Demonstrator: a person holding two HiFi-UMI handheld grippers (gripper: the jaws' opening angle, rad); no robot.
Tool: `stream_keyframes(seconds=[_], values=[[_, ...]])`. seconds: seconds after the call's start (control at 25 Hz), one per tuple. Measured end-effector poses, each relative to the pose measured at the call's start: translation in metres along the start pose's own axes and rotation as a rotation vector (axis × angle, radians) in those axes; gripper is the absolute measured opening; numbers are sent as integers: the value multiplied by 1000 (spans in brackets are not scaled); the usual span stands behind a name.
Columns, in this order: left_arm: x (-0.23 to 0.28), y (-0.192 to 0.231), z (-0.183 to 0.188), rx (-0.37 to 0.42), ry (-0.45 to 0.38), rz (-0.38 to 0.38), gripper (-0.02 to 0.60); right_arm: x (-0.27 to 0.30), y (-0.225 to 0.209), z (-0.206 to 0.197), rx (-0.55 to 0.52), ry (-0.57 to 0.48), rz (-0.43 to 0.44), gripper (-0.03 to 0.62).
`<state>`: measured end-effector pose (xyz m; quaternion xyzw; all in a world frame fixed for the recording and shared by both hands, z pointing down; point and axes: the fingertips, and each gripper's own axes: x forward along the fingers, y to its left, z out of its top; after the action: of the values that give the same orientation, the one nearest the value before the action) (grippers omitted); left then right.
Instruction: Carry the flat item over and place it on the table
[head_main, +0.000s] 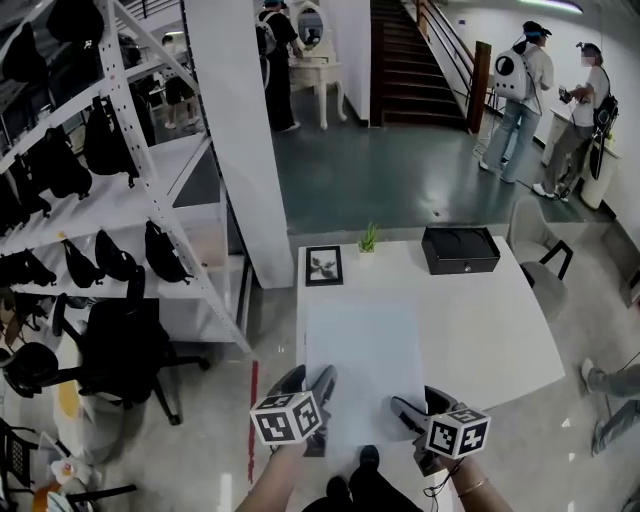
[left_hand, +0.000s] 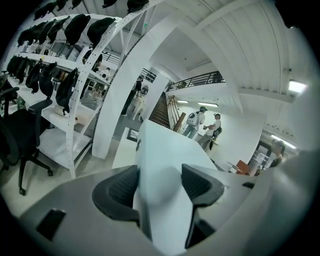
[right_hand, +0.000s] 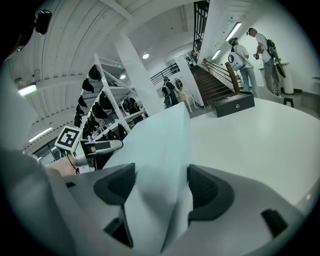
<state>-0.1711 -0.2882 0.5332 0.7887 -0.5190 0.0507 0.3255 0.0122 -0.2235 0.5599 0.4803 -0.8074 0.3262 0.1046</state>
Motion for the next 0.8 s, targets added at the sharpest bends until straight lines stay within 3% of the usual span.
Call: stream_keyframes(seconds=[0.8], values=[[61, 24, 22, -9, 21, 74, 278, 62, -37, 32, -1, 43, 43, 333]])
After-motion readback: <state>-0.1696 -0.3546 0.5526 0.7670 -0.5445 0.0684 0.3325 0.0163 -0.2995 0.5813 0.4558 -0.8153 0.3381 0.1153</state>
